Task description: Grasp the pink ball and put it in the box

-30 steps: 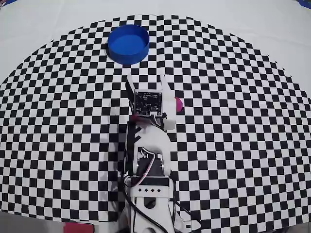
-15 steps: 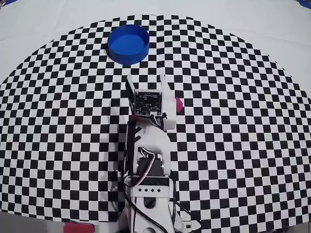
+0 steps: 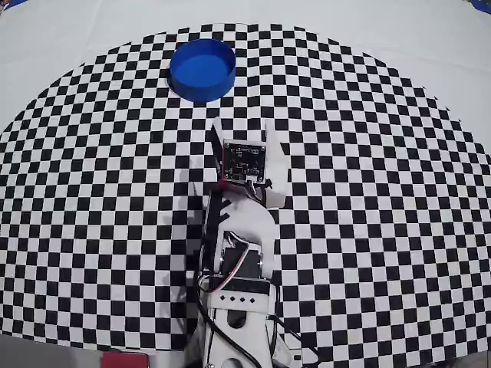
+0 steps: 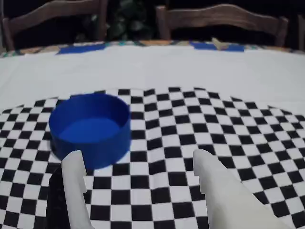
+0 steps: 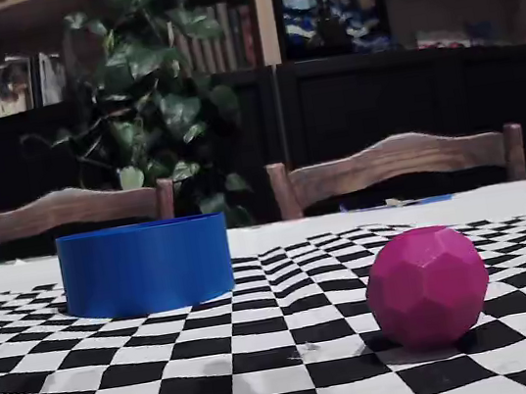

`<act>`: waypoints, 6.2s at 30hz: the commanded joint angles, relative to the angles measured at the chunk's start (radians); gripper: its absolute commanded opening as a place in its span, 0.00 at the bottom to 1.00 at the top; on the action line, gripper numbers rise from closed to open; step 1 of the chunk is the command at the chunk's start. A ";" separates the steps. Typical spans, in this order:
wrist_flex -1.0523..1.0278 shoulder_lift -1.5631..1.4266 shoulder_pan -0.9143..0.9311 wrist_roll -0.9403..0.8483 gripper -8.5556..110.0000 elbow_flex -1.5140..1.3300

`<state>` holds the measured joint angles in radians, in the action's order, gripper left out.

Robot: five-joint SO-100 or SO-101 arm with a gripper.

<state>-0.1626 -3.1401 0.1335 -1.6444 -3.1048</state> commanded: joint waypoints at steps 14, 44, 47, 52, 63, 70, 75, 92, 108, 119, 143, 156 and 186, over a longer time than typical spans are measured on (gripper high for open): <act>0.012 0.012 0.091 -0.008 0.29 -0.008; 0.015 0.035 0.176 -0.008 0.29 -0.008; 0.015 0.035 0.178 -0.008 0.29 -0.008; 0.015 0.040 0.181 -0.008 0.29 -0.008; 0.015 0.054 0.187 -0.008 0.29 -0.008; 0.015 0.071 0.196 -0.008 0.29 -0.008; 0.017 0.086 0.196 -0.008 0.29 -0.008; 0.067 0.233 0.209 0.006 0.29 -0.008; 0.144 0.373 0.209 0.032 0.29 -0.008; 0.190 0.488 0.209 0.034 0.29 0.003; 0.267 0.750 0.227 0.035 0.29 0.103; 0.267 0.818 0.227 0.035 0.29 0.137; 0.267 1.028 0.230 0.035 0.29 0.239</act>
<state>0.0890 -2.1169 0.3574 -1.6199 -2.9130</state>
